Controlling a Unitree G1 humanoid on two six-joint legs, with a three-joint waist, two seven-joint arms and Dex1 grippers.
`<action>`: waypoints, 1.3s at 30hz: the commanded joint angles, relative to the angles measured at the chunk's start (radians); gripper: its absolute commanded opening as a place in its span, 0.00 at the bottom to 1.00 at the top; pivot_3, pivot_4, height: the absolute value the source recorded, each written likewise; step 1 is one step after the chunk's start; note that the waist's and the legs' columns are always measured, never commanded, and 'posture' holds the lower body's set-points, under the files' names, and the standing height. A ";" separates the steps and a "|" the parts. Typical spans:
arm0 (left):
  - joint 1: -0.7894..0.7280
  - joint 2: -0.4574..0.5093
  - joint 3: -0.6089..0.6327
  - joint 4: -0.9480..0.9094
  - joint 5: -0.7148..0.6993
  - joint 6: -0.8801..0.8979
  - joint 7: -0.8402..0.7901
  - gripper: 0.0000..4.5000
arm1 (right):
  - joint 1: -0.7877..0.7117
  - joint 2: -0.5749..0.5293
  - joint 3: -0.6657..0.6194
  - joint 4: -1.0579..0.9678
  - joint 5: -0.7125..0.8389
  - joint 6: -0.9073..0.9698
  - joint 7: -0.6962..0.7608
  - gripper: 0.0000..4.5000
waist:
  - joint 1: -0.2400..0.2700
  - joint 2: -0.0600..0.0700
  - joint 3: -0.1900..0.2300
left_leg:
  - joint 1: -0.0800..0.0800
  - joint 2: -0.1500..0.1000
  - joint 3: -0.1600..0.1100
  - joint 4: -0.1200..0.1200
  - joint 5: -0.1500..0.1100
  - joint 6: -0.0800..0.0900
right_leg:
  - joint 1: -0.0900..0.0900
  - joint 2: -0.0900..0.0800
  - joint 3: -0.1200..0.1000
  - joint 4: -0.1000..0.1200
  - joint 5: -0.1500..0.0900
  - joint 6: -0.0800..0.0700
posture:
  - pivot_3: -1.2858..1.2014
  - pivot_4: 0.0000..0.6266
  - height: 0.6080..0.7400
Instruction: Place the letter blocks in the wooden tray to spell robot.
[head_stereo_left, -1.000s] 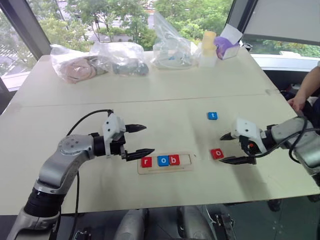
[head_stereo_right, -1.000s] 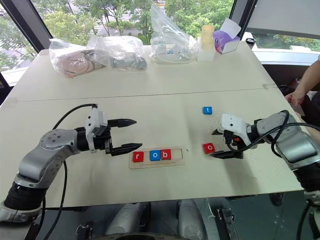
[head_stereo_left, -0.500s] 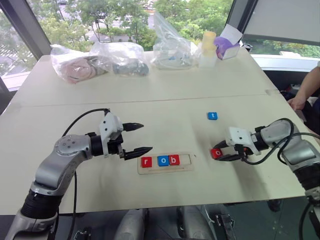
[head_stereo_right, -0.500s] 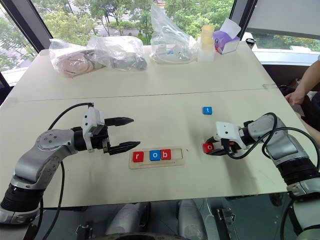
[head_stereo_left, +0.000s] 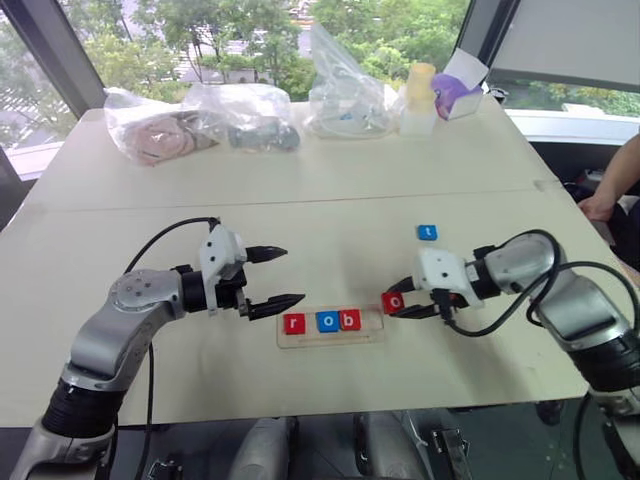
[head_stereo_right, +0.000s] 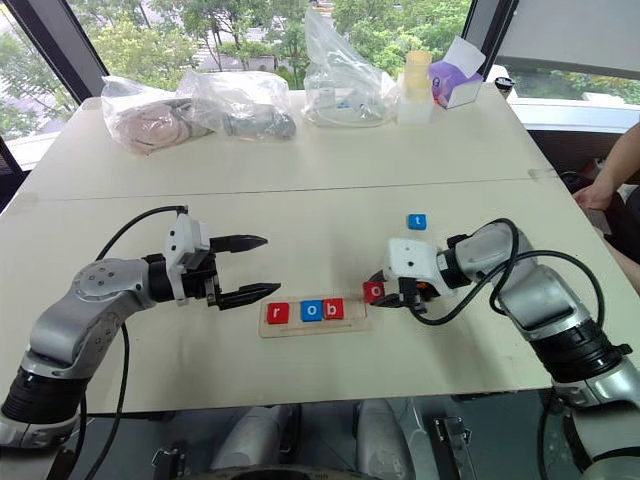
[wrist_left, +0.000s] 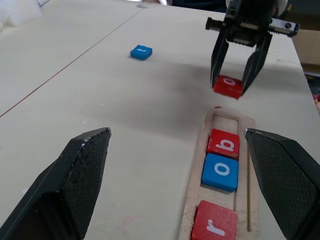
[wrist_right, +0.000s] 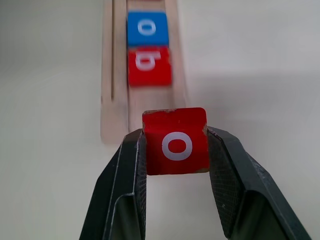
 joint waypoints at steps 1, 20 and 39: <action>-0.007 0.000 0.008 -0.036 -0.010 -0.004 0.002 1.00 | 0.000 0.024 0.028 -0.064 -0.015 0.045 -0.026 0.25 | -0.001 0.000 0.000 | 0.000 0.000 0.000 0.000 0.000 0.000 | 0.000 0.000 0.000 0.000 0.000 0.000 | 0.52 0.24 1.00; 0.020 -0.004 0.013 -0.071 -0.017 0.014 0.037 1.00 | -0.023 0.074 0.113 -0.023 -0.126 0.040 -0.072 0.25 | -0.003 0.000 0.000 | 0.000 0.000 0.000 0.000 0.000 0.000 | 0.000 0.001 0.000 0.000 0.000 0.000 | 0.52 0.24 1.00; 0.026 -0.010 0.016 -0.079 -0.021 0.021 0.061 1.00 | -0.057 0.115 0.137 -0.053 -0.128 0.090 -0.043 0.25 | -0.003 0.000 0.000 | 0.000 0.000 0.000 0.000 0.000 0.000 | 0.000 0.001 0.000 0.000 0.000 0.000 | 0.52 0.24 1.00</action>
